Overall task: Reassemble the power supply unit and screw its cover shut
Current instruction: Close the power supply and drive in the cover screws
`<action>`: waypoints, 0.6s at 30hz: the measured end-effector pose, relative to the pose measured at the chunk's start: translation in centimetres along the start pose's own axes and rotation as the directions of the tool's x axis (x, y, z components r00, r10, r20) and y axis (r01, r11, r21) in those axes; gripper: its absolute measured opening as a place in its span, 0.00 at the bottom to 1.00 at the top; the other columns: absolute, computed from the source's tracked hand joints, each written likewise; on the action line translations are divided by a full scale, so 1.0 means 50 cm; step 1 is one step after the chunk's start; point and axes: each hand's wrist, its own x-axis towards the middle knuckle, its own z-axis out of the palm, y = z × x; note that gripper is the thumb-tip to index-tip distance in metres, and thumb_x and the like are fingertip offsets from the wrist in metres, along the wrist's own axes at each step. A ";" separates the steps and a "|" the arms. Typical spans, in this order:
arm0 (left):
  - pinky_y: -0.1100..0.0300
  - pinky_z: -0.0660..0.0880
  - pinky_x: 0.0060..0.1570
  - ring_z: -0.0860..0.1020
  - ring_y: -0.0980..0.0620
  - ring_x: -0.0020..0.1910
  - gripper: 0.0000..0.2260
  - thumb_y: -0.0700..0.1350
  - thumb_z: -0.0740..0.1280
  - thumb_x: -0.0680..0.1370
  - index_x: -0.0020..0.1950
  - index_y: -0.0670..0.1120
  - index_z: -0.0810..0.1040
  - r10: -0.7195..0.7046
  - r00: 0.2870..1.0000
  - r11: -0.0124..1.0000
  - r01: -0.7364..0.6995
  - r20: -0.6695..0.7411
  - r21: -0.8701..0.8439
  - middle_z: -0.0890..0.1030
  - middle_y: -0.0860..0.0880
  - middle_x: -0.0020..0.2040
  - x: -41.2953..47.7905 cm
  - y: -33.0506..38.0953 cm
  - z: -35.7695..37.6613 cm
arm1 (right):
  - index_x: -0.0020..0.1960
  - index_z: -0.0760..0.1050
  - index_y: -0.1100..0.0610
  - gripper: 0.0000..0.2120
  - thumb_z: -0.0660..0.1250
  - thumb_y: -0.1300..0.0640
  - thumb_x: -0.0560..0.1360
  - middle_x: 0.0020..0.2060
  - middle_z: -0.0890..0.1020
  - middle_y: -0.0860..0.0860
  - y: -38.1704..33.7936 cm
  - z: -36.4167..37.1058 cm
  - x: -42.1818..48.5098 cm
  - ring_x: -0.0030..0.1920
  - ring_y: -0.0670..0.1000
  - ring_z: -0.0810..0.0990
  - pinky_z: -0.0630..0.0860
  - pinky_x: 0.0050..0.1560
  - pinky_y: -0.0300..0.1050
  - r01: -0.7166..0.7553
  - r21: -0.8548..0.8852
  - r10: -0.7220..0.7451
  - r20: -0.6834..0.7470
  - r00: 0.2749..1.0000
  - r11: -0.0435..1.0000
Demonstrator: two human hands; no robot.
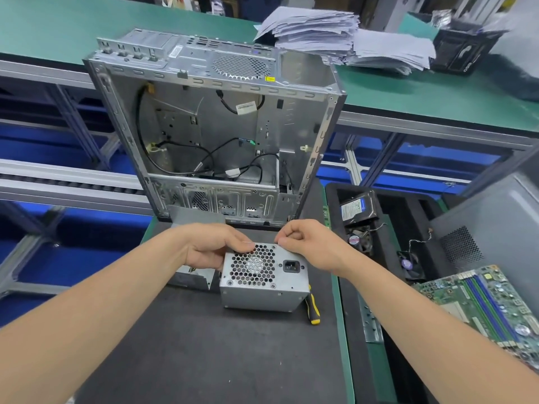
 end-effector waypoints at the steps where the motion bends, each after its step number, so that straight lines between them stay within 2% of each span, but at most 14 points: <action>1: 0.49 0.79 0.63 0.83 0.43 0.59 0.11 0.38 0.66 0.82 0.62 0.35 0.81 -0.012 1.000 1.000 0.012 -0.004 -0.011 0.83 0.37 0.62 0.000 0.001 0.001 | 0.51 0.83 0.49 0.05 0.68 0.52 0.83 0.30 0.80 0.40 -0.001 -0.002 0.000 0.32 0.38 0.76 0.71 0.38 0.34 0.003 -0.005 -0.003 0.000 1.000 1.000; 4: 0.48 0.79 0.62 0.83 0.43 0.60 0.13 0.37 0.65 0.82 0.65 0.34 0.80 -0.057 0.998 0.997 0.056 -0.011 -0.055 0.83 0.37 0.63 -0.001 0.004 0.004 | 0.50 0.83 0.47 0.04 0.70 0.51 0.82 0.34 0.83 0.43 -0.008 -0.007 0.001 0.35 0.40 0.78 0.74 0.41 0.39 0.017 -0.093 -0.020 -0.024 1.000 0.995; 7: 0.49 0.81 0.59 0.84 0.44 0.59 0.17 0.38 0.67 0.80 0.68 0.33 0.77 -0.094 0.996 0.991 0.094 -0.004 -0.094 0.83 0.38 0.63 -0.006 0.007 0.005 | 0.50 0.82 0.46 0.02 0.71 0.51 0.81 0.42 0.87 0.47 -0.016 -0.008 0.002 0.45 0.46 0.84 0.79 0.47 0.43 0.026 -0.148 -0.032 -0.039 0.999 0.989; 12: 0.46 0.83 0.57 0.83 0.44 0.61 0.21 0.50 0.66 0.83 0.68 0.35 0.76 -0.097 0.995 0.976 0.089 -0.029 -0.197 0.83 0.39 0.64 -0.009 0.006 0.002 | 0.50 0.82 0.47 0.02 0.70 0.51 0.81 0.43 0.86 0.49 -0.017 -0.008 0.000 0.43 0.47 0.83 0.76 0.45 0.42 0.034 -0.164 -0.041 -0.039 0.998 0.986; 15: 0.47 0.83 0.57 0.85 0.44 0.57 0.16 0.43 0.60 0.86 0.67 0.33 0.75 -0.092 0.991 0.986 0.077 -0.099 -0.149 0.83 0.38 0.61 -0.002 -0.004 0.001 | 0.51 0.81 0.47 0.03 0.69 0.50 0.82 0.43 0.86 0.50 -0.011 -0.007 0.000 0.41 0.47 0.81 0.75 0.43 0.42 0.015 -0.143 -0.020 -0.030 0.999 0.990; 18: 0.45 0.84 0.52 0.86 0.43 0.50 0.13 0.36 0.55 0.84 0.60 0.32 0.76 -0.089 0.982 0.991 0.070 -0.165 -0.113 0.85 0.36 0.56 0.006 -0.008 0.003 | 0.50 0.81 0.47 0.03 0.69 0.50 0.82 0.42 0.84 0.48 -0.008 -0.007 0.002 0.38 0.43 0.78 0.73 0.41 0.39 0.015 -0.133 -0.018 -0.026 0.999 0.991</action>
